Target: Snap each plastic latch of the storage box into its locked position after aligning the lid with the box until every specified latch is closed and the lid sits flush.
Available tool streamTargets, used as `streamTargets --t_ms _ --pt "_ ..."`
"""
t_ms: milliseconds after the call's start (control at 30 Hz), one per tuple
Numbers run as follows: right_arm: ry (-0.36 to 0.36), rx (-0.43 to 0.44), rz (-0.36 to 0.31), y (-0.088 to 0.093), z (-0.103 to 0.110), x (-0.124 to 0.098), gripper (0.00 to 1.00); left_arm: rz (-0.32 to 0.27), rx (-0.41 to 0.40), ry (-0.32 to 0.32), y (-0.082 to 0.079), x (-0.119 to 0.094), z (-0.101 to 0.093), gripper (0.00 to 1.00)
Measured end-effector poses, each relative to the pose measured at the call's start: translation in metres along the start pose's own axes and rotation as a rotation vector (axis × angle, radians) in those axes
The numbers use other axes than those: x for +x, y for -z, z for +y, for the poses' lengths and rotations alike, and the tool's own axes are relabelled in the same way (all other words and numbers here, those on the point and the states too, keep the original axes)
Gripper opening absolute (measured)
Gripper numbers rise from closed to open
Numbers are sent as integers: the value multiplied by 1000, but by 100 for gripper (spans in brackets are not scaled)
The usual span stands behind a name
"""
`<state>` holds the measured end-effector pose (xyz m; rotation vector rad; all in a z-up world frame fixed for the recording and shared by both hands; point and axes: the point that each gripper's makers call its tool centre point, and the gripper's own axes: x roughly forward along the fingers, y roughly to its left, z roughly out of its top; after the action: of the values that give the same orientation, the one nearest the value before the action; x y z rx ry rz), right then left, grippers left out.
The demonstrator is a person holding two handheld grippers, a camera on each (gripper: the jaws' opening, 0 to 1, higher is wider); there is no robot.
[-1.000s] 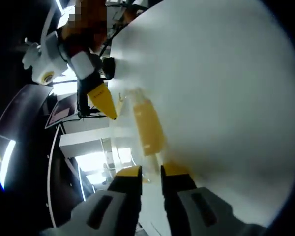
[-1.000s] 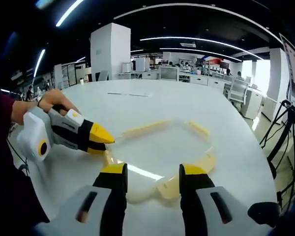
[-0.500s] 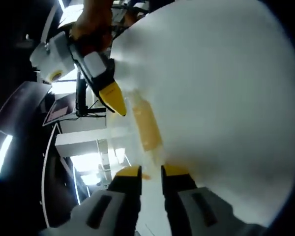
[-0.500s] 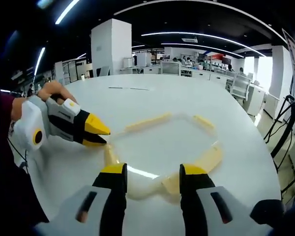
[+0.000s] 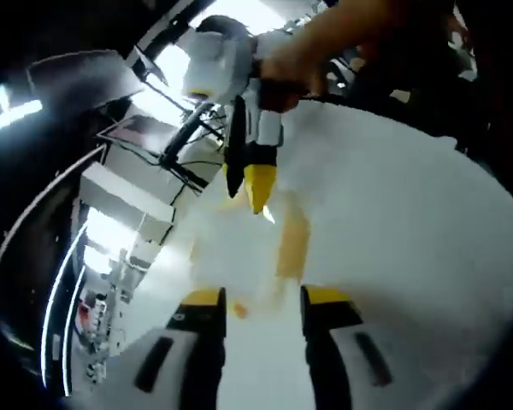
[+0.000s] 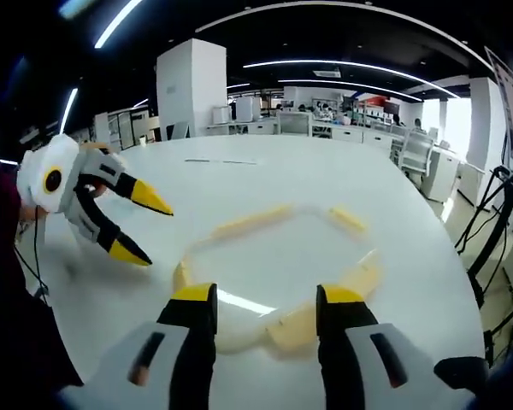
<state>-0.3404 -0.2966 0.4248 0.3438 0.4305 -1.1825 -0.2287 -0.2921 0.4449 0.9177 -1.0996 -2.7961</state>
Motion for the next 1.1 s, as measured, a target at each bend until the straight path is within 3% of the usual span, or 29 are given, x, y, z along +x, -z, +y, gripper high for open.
streamTargets --t_ms 233,500,767,900,1100 --pt "-3 -16 11 -8 -7 4 49 -51 -194 2 -12 -11 7 45" --pt "-10 -34 30 -19 -20 11 58 -85 -357 3 -10 -15 13 48" --pt "-65 5 57 -27 -36 27 69 -119 -442 -12 -18 -20 12 54" --pt "-93 43 64 -34 -45 34 71 -117 -471 -6 -19 -22 8 64" --pt "-108 81 81 -36 -57 47 73 -116 -538 9 -20 -21 3 67"
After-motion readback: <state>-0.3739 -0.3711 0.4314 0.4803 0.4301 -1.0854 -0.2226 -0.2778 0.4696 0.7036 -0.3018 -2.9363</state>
